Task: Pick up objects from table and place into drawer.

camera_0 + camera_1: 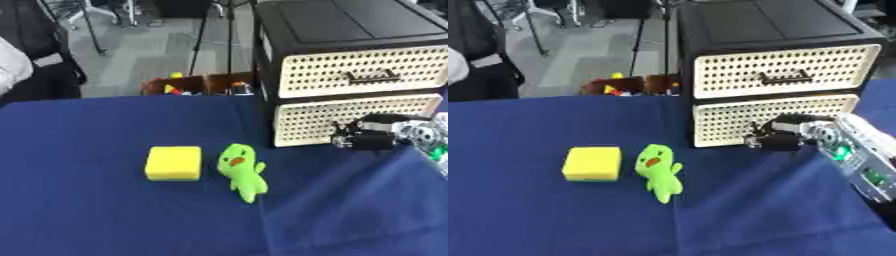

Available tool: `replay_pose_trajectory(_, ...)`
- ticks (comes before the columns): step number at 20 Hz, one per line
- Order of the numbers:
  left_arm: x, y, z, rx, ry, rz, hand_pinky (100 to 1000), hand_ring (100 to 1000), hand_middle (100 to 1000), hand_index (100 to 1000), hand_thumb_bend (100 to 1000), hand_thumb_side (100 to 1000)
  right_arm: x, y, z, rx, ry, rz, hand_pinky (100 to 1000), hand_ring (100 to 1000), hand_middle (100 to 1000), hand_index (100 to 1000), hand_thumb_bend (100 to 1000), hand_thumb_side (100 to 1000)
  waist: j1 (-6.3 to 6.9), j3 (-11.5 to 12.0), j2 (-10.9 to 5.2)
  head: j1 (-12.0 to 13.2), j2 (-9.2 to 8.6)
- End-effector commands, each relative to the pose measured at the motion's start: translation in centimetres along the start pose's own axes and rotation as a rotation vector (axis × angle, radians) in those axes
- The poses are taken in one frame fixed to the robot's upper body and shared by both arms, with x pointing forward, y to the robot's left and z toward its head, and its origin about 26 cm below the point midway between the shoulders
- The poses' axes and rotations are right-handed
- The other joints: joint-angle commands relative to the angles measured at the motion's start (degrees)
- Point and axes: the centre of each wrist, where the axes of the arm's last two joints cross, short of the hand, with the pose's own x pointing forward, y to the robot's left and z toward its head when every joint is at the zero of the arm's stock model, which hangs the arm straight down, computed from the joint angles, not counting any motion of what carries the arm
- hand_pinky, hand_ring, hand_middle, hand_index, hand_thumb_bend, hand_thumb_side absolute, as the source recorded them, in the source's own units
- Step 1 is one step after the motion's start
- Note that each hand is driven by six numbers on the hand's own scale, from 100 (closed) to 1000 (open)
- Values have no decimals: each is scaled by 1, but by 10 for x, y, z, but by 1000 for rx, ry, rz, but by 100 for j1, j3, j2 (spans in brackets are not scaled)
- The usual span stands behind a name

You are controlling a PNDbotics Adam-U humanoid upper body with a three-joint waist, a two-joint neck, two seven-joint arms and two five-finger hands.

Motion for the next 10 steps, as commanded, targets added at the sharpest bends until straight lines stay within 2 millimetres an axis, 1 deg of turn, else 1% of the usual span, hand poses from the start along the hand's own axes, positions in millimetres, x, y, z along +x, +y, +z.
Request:
replay_pose_trajectory(1,4,2,-3,-6,-20,-2,544,688,698,888,453,903,-5,-8,4,-37,14,12,557,803,833,840,100,1000,-8,-1,-96,13,-92)
replay_pose_trajectory(3,4,3,-3,-6,-19,-2,544,688,698,888,452,903,-12,-3,11,-35,10,21,553,798,827,834,100,1000,-12,-6,-93,16,-96)
replay_pose_trajectory(5,4,3,-4,-7,-20,-2,544,689,698,887,451,904,-13,1,20,-27,-4,31,550,795,812,824,109,1000,-16,-12,-96,17,-89)
replay_pose_trajectory(10,4,3,-4,-9,-19,-2,545,689,699,888,451,902,-5,3,45,-17,-47,55,542,783,800,820,100,1000,-23,-32,-123,36,-62)
